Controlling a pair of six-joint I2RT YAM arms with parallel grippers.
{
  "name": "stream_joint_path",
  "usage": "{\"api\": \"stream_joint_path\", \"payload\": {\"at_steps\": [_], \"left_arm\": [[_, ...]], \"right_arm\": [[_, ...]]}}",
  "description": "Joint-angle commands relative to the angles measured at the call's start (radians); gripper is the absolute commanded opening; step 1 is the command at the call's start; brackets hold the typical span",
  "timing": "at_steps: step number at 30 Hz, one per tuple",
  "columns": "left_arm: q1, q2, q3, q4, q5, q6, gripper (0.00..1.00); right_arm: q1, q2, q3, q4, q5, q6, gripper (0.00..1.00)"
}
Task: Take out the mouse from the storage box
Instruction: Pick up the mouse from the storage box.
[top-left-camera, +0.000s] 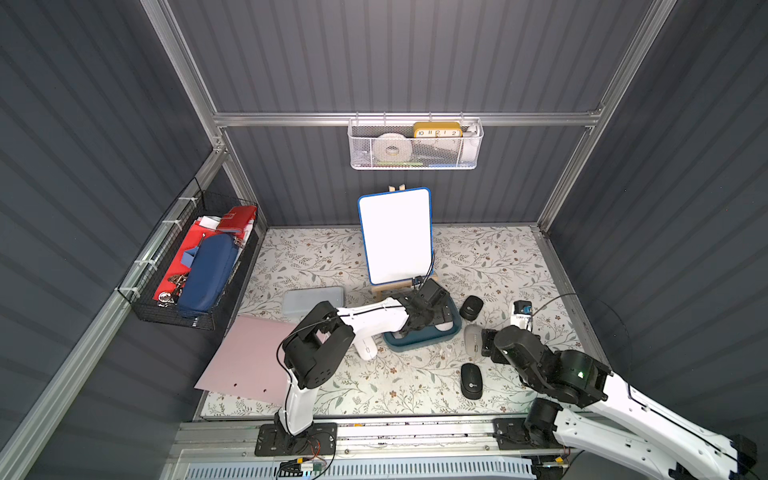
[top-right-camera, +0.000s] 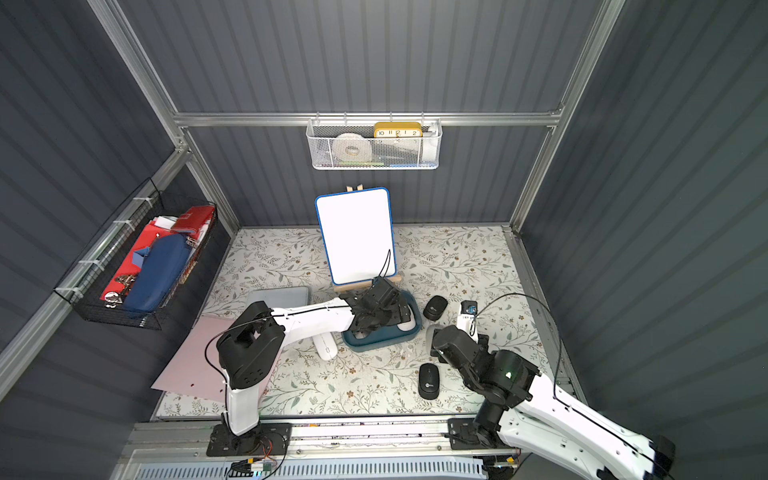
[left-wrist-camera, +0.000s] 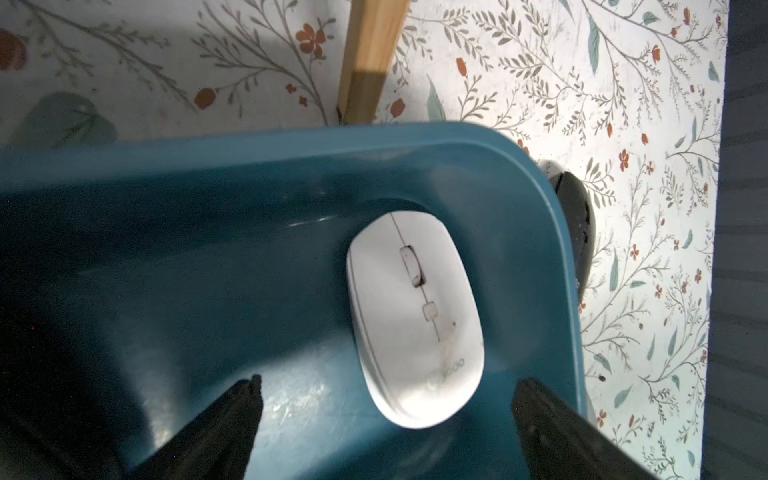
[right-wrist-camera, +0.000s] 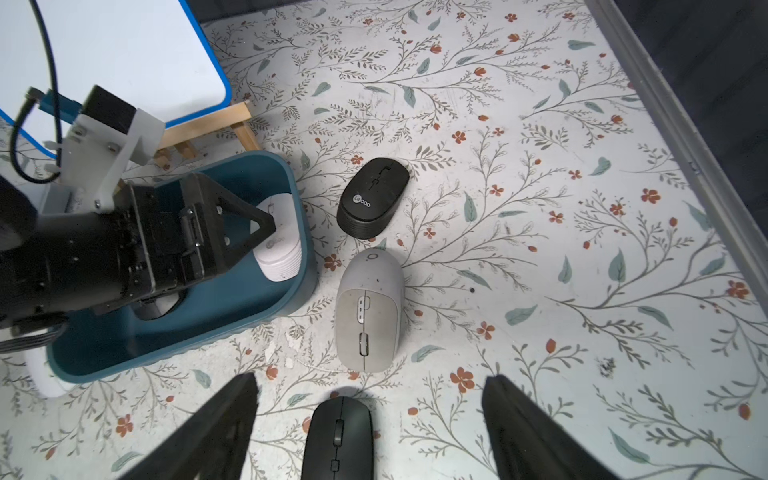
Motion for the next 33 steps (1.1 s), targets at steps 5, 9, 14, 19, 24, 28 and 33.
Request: {"api": "stream_joint_path", "payload": {"at_steps": [5, 9, 14, 19, 24, 28, 33], "left_arm": [[-0.011, 0.107, 0.151, -0.125, -0.028, 0.042, 0.98], [-0.02, 0.153, 0.22, -0.197, -0.075, 0.048, 0.94], [-0.023, 0.196, 0.271, -0.252, -0.103, 0.042, 0.92], [-0.025, 0.22, 0.293, -0.285, -0.108, 0.032, 0.88], [-0.025, 0.175, 0.247, -0.288, -0.147, 0.009, 0.83], [-0.025, 0.124, 0.211, -0.318, -0.208, -0.018, 0.79], [-0.034, 0.131, 0.242, -0.344, -0.216, -0.01, 0.87]], "right_arm": [[-0.002, -0.007, -0.044, 0.02, 0.037, -0.016, 0.89], [-0.004, -0.02, -0.055, 0.029, 0.043, -0.019, 0.89], [-0.005, -0.034, -0.064, 0.038, 0.041, -0.024, 0.9], [-0.006, -0.038, -0.067, 0.04, 0.04, -0.024, 0.89], [-0.006, -0.037, -0.072, 0.046, 0.037, -0.025, 0.9], [-0.005, -0.035, -0.073, 0.047, 0.034, -0.025, 0.9], [-0.006, -0.029, -0.083, 0.057, 0.026, -0.02, 0.9]]}}
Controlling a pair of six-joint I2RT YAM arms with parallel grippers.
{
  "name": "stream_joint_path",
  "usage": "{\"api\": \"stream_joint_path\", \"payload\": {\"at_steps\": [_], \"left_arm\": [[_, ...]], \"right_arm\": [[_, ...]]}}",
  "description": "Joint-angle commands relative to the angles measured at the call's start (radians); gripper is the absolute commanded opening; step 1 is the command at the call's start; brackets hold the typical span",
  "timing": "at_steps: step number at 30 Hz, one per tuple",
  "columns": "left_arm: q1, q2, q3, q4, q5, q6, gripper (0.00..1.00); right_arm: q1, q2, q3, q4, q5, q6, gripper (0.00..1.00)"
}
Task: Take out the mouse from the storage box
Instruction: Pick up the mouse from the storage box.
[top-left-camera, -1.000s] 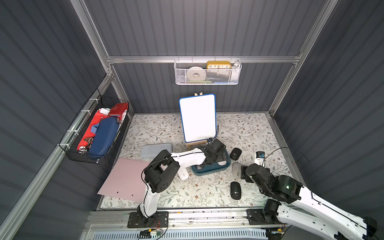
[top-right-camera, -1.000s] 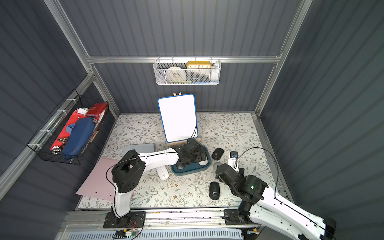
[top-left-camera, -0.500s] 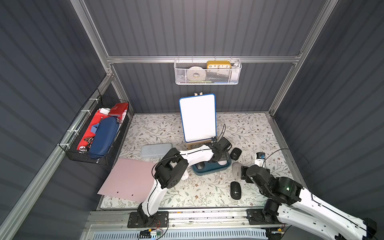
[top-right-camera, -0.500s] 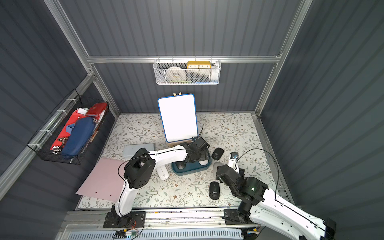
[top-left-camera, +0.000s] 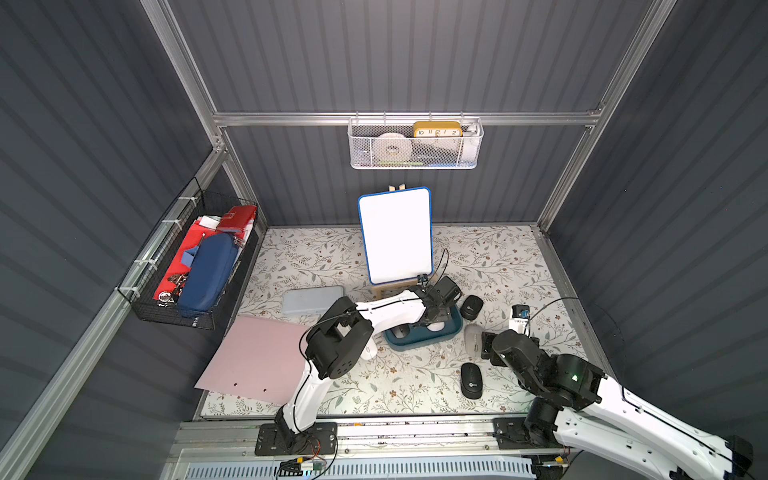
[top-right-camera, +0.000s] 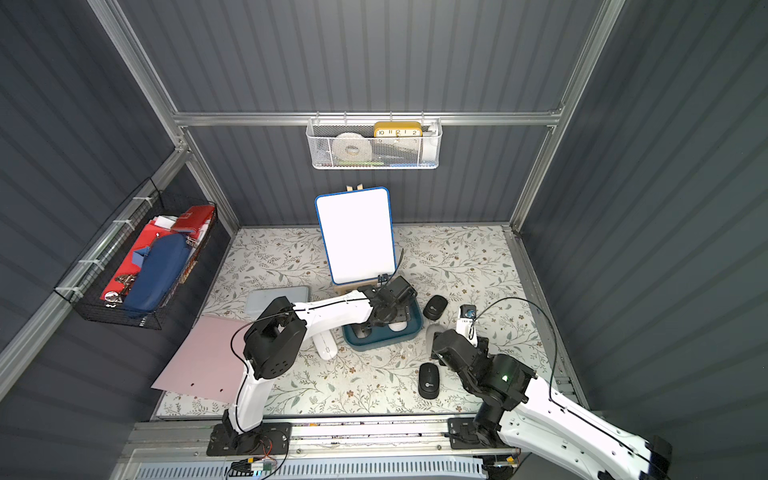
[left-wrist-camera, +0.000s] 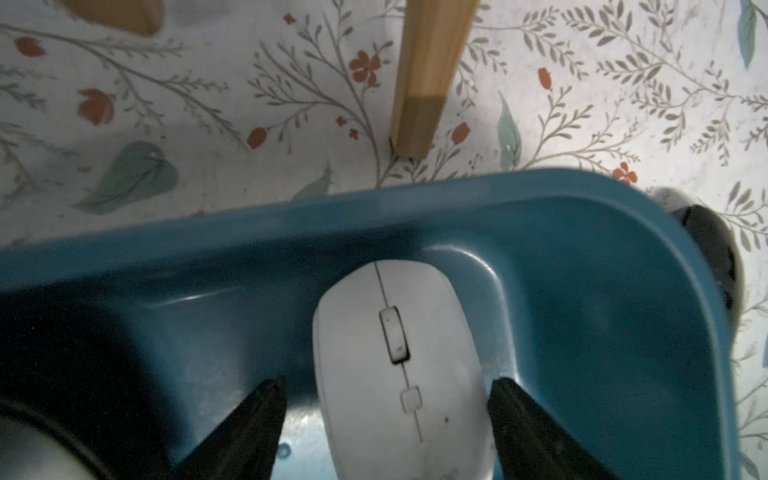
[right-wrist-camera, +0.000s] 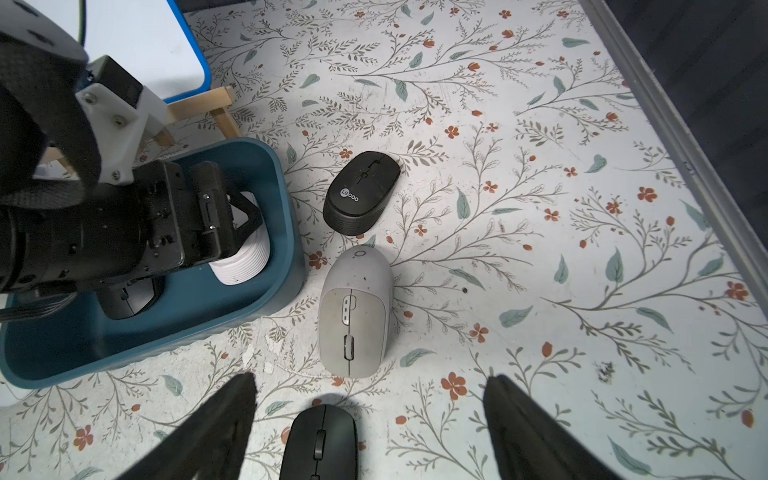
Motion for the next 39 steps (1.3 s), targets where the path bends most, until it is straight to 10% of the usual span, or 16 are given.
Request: {"api": "stream_joint_path", "payload": {"at_steps": [1, 22, 39], "left_arm": [[-0.01, -0.009, 0.027, -0.082, -0.034, -0.006, 0.88], [-0.029, 0.082, 0.086, -0.117, -0.02, -0.009, 0.69], [-0.064, -0.199, -0.081, -0.08, -0.113, -0.017, 0.53]], "right_arm": [[-0.005, 0.004, -0.016, 0.003, 0.011, 0.001, 0.9], [-0.005, 0.005, -0.014, 0.002, 0.009, 0.001, 0.9], [-0.006, 0.03, -0.012, 0.016, -0.005, 0.005, 0.9]]}}
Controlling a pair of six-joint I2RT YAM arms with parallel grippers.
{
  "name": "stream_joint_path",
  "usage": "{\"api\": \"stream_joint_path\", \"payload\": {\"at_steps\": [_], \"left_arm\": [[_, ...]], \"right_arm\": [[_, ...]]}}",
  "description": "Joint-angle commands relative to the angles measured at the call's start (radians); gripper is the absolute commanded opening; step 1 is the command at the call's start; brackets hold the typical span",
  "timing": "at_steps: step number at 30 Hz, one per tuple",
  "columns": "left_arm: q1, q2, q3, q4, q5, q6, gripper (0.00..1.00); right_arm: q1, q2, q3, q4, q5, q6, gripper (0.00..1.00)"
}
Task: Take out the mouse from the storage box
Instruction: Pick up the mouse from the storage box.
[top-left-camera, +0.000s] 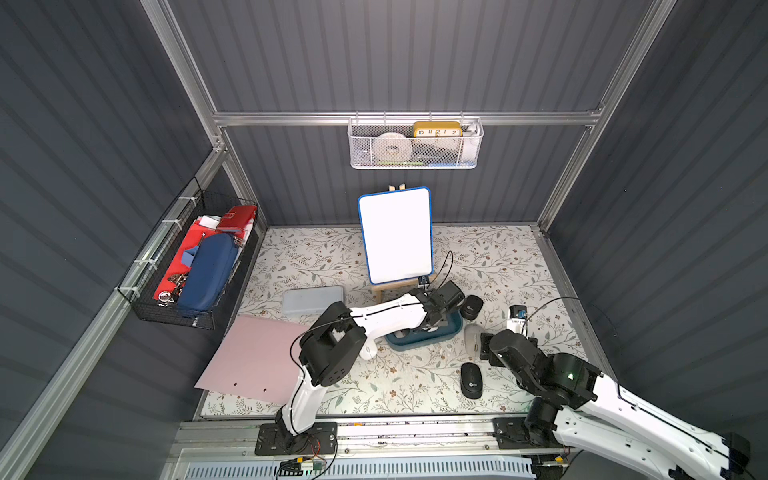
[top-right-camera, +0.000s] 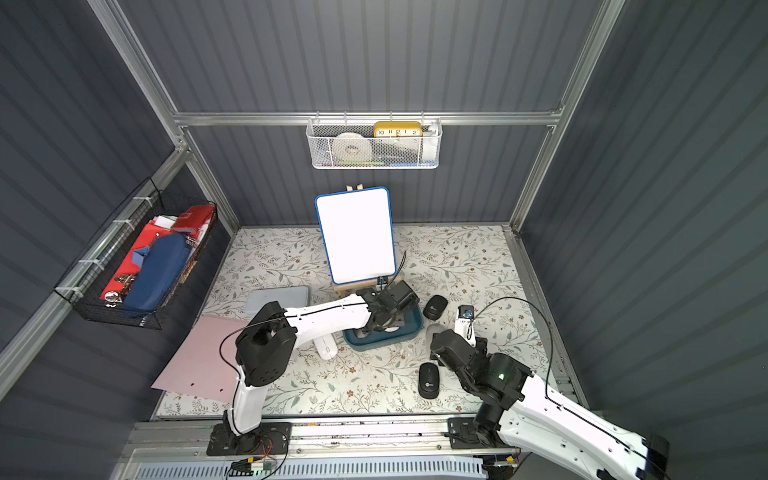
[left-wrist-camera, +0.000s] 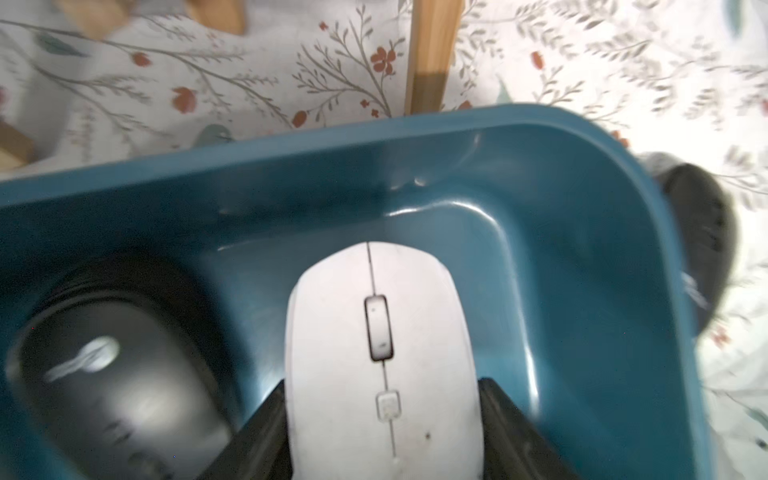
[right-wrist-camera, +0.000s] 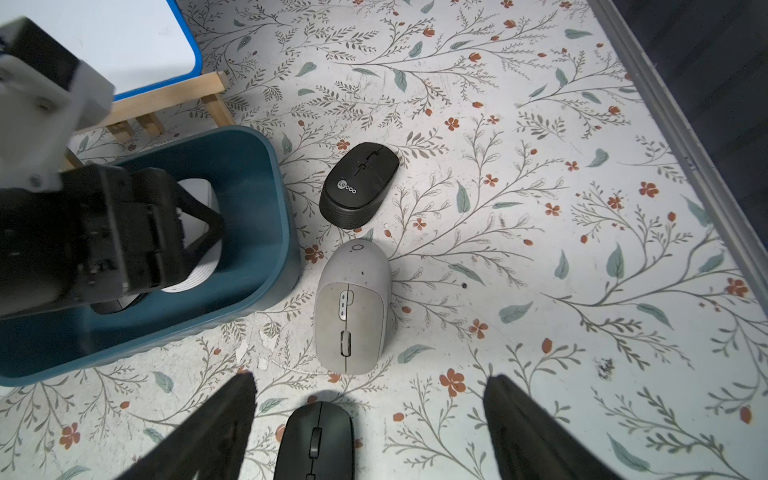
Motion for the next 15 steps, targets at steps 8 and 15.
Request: {"api": "stream_joint_path", "payload": {"at_steps": [8, 15], "left_arm": [[-0.013, -0.219, -0.078, -0.034, -0.066, -0.016, 0.51], [-0.063, -0.329, -0.176, -0.096, -0.061, -0.042, 0.5]], "right_arm": [[-0.007, 0.059, 0.005, 0.035, -0.02, 0.0, 0.9], [-0.009, 0.063, 0.009, 0.038, -0.009, -0.007, 0.9]]}}
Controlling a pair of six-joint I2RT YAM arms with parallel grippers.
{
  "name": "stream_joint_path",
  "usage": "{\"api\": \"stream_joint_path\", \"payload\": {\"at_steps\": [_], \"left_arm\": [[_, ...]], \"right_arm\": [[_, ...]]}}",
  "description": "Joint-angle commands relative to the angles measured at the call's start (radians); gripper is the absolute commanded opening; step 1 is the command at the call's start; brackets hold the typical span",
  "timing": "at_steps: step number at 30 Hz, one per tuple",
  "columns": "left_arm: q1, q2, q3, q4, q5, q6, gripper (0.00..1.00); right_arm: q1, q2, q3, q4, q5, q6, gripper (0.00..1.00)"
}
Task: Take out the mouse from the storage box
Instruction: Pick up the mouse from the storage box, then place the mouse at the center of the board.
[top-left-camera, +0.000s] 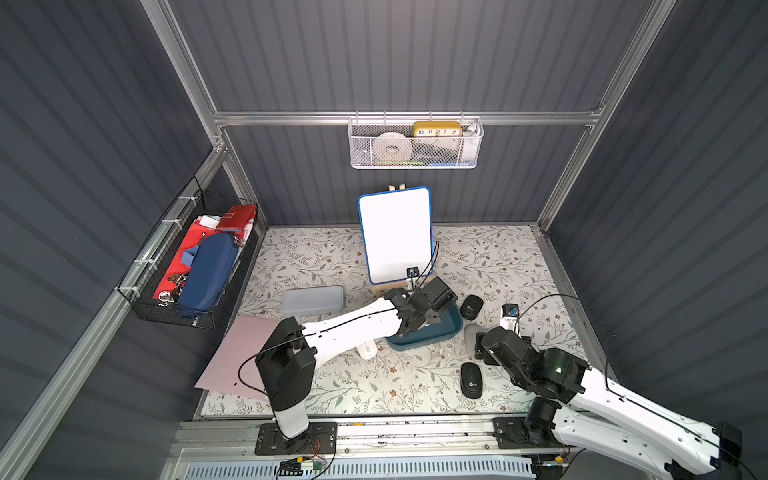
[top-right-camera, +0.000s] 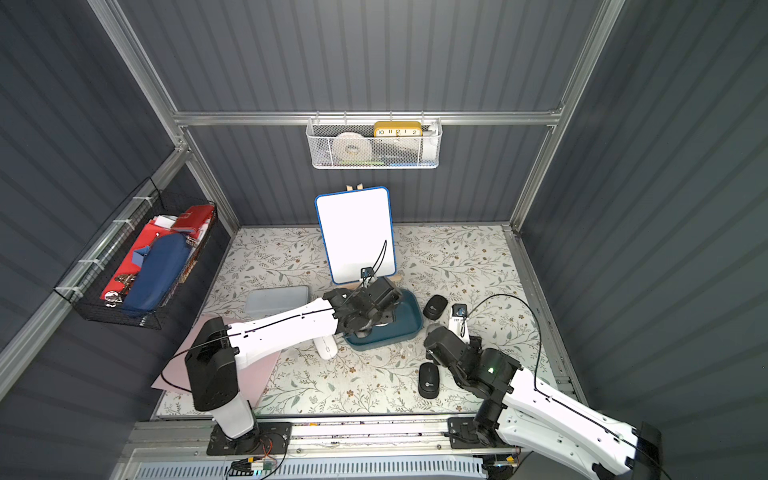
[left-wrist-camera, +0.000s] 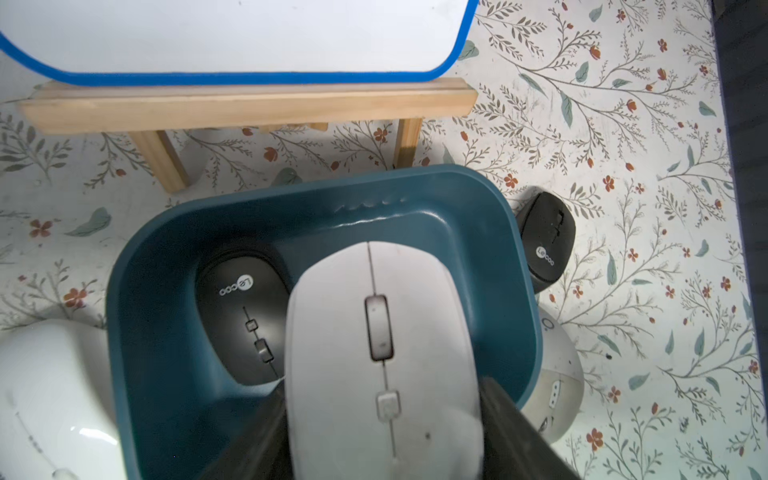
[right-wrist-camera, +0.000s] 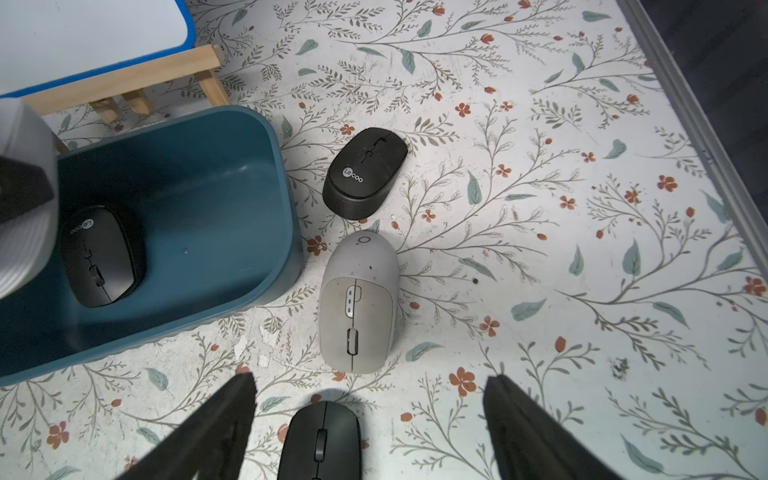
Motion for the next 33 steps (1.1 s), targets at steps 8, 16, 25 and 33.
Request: {"api": "stream_joint_path", "payload": {"at_steps": [8, 16, 25, 33], "left_arm": [[-0.136, -0.125, -0.099, -0.145, -0.043, -0.052, 0.49], [-0.2, -0.21, -0.234, -0.124, -0.014, -0.08, 0.49], [-0.261, -0.28, -0.392, -0.104, 0.037, -0.171, 0.47], [-0.261, -0.315, -0.574, 0.003, 0.096, -0.263, 0.5]], "right_arm": [[-0.005, 0.008, 0.012, 0.019, 0.019, -0.016, 0.9], [-0.007, 0.032, 0.021, 0.033, 0.01, -0.022, 0.9], [-0.008, 0.042, 0.014, 0.036, 0.008, -0.014, 0.9], [-0.008, 0.074, 0.019, 0.056, -0.006, -0.01, 0.9]]}}
